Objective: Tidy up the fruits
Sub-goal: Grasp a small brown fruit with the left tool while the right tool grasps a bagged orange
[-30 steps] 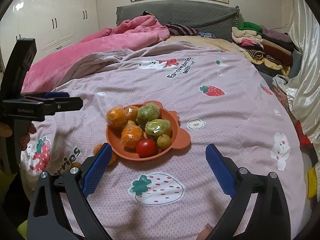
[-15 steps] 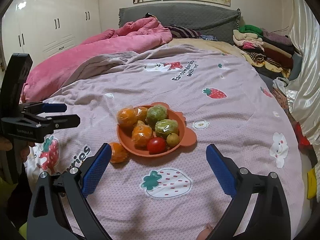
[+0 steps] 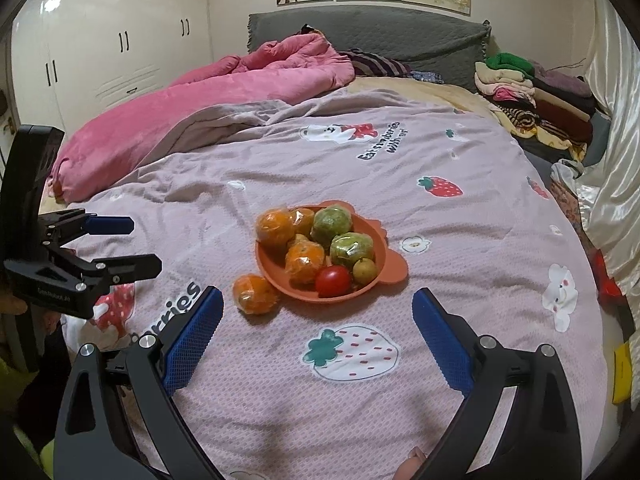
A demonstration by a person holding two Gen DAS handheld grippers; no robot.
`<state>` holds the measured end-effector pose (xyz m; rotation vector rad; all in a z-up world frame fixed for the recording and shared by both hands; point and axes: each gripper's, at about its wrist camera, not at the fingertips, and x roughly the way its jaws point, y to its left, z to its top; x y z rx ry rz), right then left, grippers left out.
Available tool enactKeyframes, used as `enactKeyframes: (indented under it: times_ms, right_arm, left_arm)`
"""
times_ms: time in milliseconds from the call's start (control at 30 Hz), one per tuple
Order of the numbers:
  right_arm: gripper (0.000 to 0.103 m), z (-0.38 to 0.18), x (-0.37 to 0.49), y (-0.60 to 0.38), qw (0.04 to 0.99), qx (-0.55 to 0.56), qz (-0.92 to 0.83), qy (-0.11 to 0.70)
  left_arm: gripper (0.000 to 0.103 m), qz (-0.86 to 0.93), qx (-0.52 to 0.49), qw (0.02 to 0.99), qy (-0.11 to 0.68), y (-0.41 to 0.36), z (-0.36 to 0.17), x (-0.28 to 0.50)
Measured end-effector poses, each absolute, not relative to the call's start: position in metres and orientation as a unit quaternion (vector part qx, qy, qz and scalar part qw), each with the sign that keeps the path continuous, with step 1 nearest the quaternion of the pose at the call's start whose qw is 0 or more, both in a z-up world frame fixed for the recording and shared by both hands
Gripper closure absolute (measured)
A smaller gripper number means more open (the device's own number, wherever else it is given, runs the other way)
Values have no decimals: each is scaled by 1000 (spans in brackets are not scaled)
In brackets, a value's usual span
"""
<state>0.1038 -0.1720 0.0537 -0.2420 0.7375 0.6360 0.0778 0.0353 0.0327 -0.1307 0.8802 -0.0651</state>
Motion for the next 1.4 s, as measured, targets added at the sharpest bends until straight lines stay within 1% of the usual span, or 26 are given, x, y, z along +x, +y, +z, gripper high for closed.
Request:
enactKeyframes:
  times_ms: [600, 767, 800, 867, 1033, 1133, 1167, 1200, 1300, 1400]
  right_arm:
    - [8, 36, 91, -158, 855, -116, 328, 385]
    - [8, 30, 95, -159, 850, -108, 332, 396]
    - [8, 28, 96, -159, 848, -106, 332, 398]
    - [8, 24, 98, -159, 845, -102, 334, 404]
    - [8, 14, 104, -159, 837, -84, 341, 420]
    - [8, 7, 108, -158, 831, -72, 345, 431]
    - [8, 6, 110, -157, 829, -70, 346, 433]
    - [8, 3, 112, -156, 827, -68, 348, 437]
    - [10, -2, 117, -151, 819, -57, 355, 447]
    - [20, -7, 121, -141, 810, -54, 367, 455]
  left_arm:
    - [10, -69, -34, 882, 466, 16, 2, 52]
    - [24, -89, -30, 874, 476, 8, -6, 55]
    - [29, -92, -31, 873, 478, 7, -7, 56]
    - [34, -98, -32, 870, 483, 4, -11, 58]
    - [53, -107, -38, 865, 488, 1, -17, 69]
    - [56, -108, -43, 863, 492, 0, -23, 75]
    - [60, -110, -43, 861, 494, 0, -25, 78]
    - [71, -110, -44, 860, 496, -1, -27, 79]
    - [72, -115, -53, 858, 498, 0, -32, 83]
    - [77, -114, -54, 858, 497, 1, -34, 86]
